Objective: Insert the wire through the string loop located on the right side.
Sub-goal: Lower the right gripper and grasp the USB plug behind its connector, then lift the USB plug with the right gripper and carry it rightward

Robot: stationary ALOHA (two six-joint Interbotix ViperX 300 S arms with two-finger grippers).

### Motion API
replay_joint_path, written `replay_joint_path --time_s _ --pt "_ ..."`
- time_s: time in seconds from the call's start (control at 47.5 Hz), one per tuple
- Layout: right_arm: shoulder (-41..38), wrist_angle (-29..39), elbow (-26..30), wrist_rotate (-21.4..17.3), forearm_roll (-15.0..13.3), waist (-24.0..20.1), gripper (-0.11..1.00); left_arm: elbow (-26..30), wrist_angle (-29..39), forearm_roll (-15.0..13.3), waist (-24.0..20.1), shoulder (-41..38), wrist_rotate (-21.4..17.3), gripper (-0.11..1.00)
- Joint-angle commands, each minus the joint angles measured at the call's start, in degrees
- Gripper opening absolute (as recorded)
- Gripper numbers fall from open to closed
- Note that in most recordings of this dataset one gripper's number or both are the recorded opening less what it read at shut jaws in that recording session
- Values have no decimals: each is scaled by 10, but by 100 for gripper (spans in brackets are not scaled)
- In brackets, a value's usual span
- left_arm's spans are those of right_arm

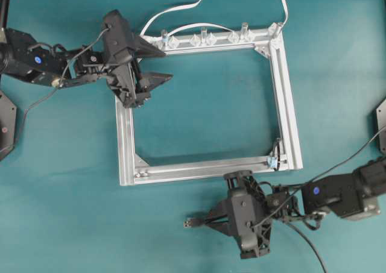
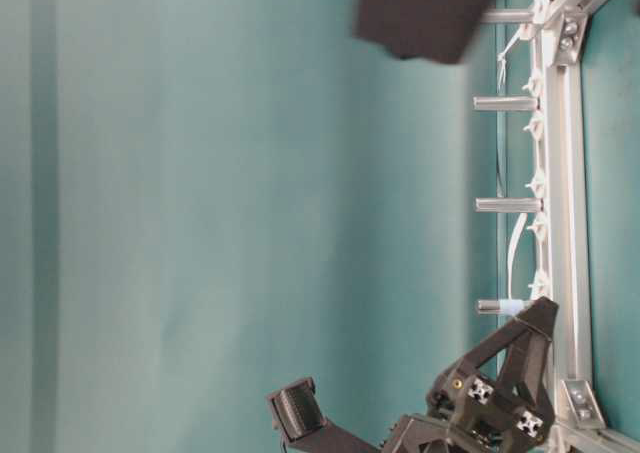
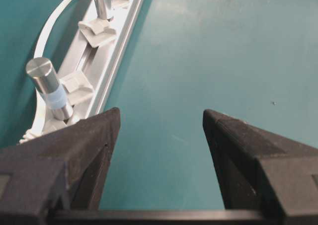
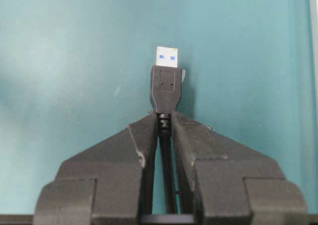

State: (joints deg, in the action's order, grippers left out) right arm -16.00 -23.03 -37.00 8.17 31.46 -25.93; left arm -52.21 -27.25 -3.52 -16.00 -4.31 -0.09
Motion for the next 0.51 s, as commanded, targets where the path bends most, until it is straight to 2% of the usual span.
replay_joint_path --time_s 0.0,0.485 --pt "42 16 4 2 0 -1 14 8 2 3 4 16 -2 70" --pt "85 54 5 1 0 18 14 8 33 2 39 21 3 70"
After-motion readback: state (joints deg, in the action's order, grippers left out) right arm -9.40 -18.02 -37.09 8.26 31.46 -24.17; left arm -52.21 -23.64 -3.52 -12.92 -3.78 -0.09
